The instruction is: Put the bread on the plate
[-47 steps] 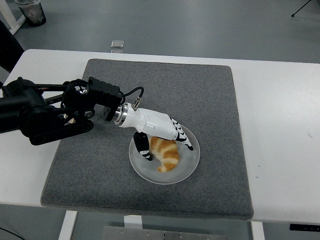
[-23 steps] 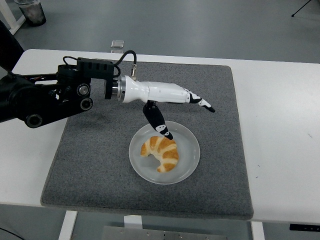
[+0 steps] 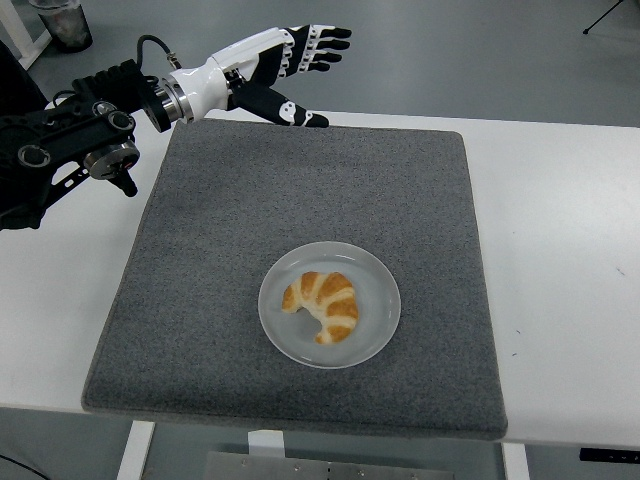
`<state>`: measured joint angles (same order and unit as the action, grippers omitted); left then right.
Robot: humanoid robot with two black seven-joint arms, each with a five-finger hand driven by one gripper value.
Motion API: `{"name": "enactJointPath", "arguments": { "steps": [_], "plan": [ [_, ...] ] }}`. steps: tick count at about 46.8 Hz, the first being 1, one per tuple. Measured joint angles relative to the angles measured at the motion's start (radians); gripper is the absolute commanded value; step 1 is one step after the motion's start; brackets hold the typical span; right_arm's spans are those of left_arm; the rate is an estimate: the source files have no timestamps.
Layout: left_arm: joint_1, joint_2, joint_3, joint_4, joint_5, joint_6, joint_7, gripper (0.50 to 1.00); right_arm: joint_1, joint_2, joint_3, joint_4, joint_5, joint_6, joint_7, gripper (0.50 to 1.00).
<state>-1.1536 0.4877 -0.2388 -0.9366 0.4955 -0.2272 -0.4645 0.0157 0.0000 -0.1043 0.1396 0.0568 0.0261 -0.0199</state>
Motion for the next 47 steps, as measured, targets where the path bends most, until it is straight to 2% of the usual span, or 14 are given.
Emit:
{"name": "enactJointPath", "arguments": {
  "steps": [6,17,27,37,47],
  "plan": [
    [0.031,0.005,-0.011,0.038,-0.06,0.0,-0.002,0.994,0.001,0.0,0.0,0.0,0.0,0.0,0.0,0.952],
    [0.102,0.009,-0.121,0.096,-0.15,-0.006,-0.001,0.996,0.001,0.0,0.0,0.0,0.0,0.0,0.0,0.952],
    [0.12,0.028,-0.139,0.165,-0.327,-0.015,0.004,0.999,0.001,0.0,0.0,0.0,0.0,0.0,0.0,0.952],
    [0.132,0.016,-0.136,0.208,-0.41,-0.001,0.03,0.999,0.0,0.0,0.0,0.0,0.0,0.0,0.0,0.952],
    [0.144,-0.007,-0.136,0.279,-0.638,0.002,0.075,0.999,0.0,0.0,-0.001,0.005,0.002,0.009,0.0,0.952]
  ]
}}
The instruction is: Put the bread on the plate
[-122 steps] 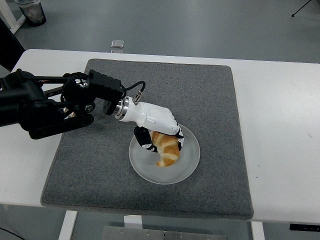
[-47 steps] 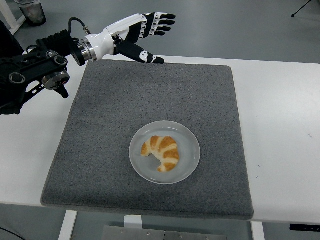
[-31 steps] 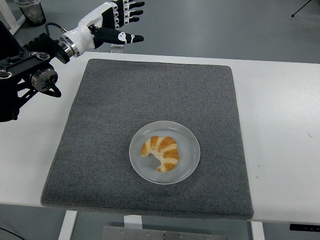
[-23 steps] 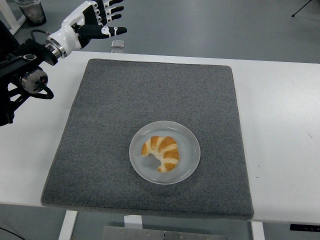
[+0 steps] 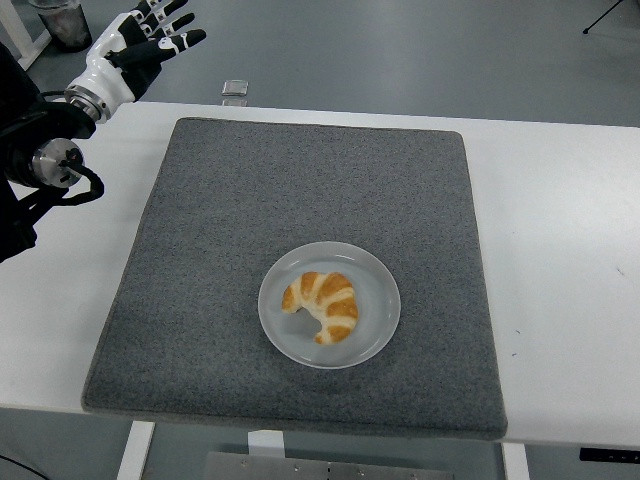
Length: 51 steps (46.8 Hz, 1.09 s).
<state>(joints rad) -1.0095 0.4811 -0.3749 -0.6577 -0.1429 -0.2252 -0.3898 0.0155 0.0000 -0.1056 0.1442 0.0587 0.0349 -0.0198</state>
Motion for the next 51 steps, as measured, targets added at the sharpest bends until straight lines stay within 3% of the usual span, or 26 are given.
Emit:
{"name": "enactJointPath", "arguments": {
  "steps": [9,18,42,51],
  "plan": [
    [0.001,-0.052,-0.002,0.108,-0.14,-0.005,0.003,0.999,0.0,0.0,0.0,0.0,0.0,0.0,0.0,0.952],
    [0.02,-0.129,-0.019,0.209,-0.158,-0.017,0.004,0.999,0.0,0.0,-0.002,-0.003,-0.002,-0.007,0.0,0.952],
    [0.023,-0.29,-0.168,0.315,-0.158,0.0,-0.007,0.999,-0.001,0.0,-0.001,-0.005,0.003,-0.002,0.0,0.952],
    [0.023,-0.325,-0.26,0.317,-0.154,0.056,-0.009,0.999,-0.002,0.0,-0.003,-0.005,0.0,-0.001,0.0,0.952]
  ]
}}
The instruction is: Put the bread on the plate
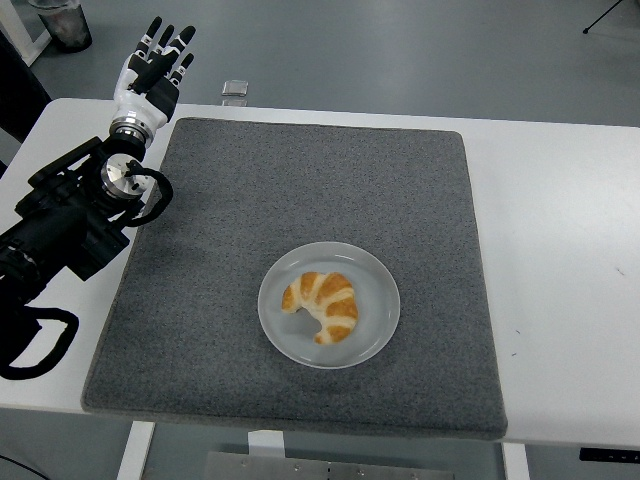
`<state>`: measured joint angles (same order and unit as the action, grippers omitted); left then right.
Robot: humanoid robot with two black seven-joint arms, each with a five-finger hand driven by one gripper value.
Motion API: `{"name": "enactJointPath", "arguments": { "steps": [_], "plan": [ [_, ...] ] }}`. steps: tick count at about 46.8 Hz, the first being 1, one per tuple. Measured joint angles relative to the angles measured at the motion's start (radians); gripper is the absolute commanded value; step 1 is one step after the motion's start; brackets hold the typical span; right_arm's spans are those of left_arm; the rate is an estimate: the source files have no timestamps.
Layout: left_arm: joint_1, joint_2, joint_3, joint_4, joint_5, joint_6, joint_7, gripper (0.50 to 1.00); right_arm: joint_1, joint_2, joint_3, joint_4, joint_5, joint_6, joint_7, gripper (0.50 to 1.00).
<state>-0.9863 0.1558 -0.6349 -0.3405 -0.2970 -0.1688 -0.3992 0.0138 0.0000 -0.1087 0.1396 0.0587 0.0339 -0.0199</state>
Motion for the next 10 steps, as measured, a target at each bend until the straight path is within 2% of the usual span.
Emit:
{"name": "enactJointPath", "arguments": {
  "steps": [10],
  "plan": [
    [0.0,-0.002,-0.02,0.0,-0.002,0.009,-0.005,0.999,-0.003,0.0,-0.003,0.001,-0.002,0.001,0.0,0.952]
  ]
}}
